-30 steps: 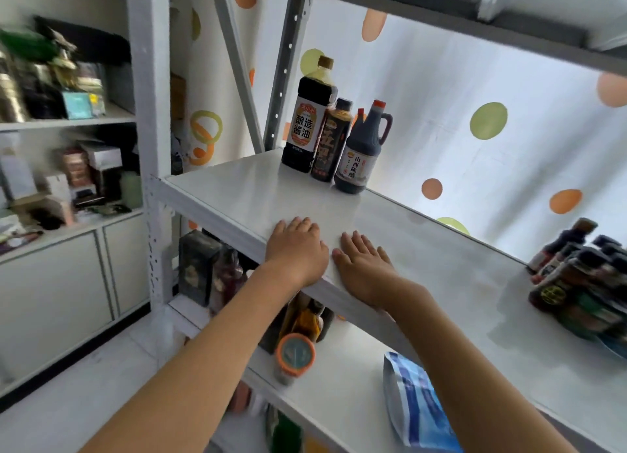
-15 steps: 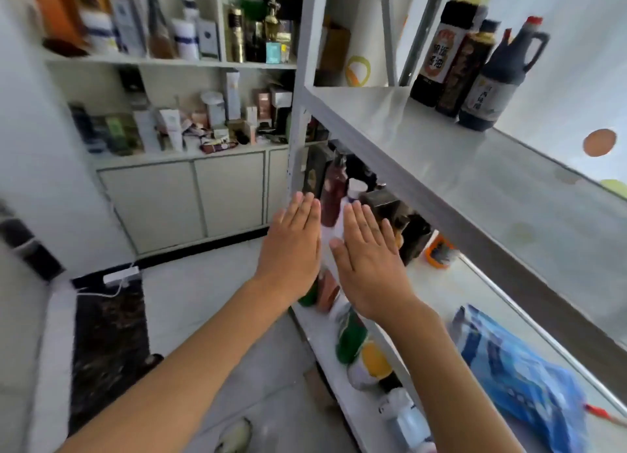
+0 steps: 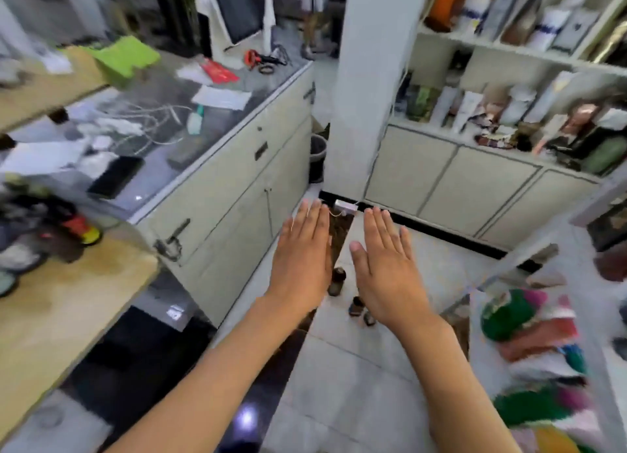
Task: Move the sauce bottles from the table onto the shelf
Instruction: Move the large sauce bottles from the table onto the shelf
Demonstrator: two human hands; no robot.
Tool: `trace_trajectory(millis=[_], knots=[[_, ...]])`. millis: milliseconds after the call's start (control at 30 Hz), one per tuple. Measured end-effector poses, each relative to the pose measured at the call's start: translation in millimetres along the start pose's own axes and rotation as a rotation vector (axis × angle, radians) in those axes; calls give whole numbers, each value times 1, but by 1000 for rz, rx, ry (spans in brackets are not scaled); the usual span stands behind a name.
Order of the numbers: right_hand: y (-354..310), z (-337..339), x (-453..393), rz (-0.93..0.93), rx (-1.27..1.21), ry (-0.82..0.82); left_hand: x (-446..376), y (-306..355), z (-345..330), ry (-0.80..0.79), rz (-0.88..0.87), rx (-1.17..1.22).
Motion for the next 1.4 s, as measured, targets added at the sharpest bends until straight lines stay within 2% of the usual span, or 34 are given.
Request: trace_trajectory(millis=[267,467,667,833,1000,1100,1233,1400], knots=[[-214,-87,0,352,-60,-137,105,-190,102,121,343,-107],[-386,-167,39,594,-116,-272,219,-333,173,276,611,-53],[-522,-238,71,693,-189,-391,316,-445,212,384,800,68],[-583,-280,79,640,-267,-483,356,-499,230,437,866,156],[-613,-312,59,571,-333,-502,354,-540,235,482,877,181],[-635,-327,27,533,-394,-461,338,-568,233,491,914,204],[-667,-351,-31,460,-438,-402,307,-616,229,417,944,188],[-691,-387,-105,423,-402,-420,265,-682,226,360,1113,44]])
Point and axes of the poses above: each hand's wrist, its own x-axis away from the middle knuckle, its own z-axis out of the back of the hand, y = z × x, the point moved 2 cm from there along -x, towards the middle knuckle, and after that the axes turned 2 degrees about y, right-handed, at the moved point
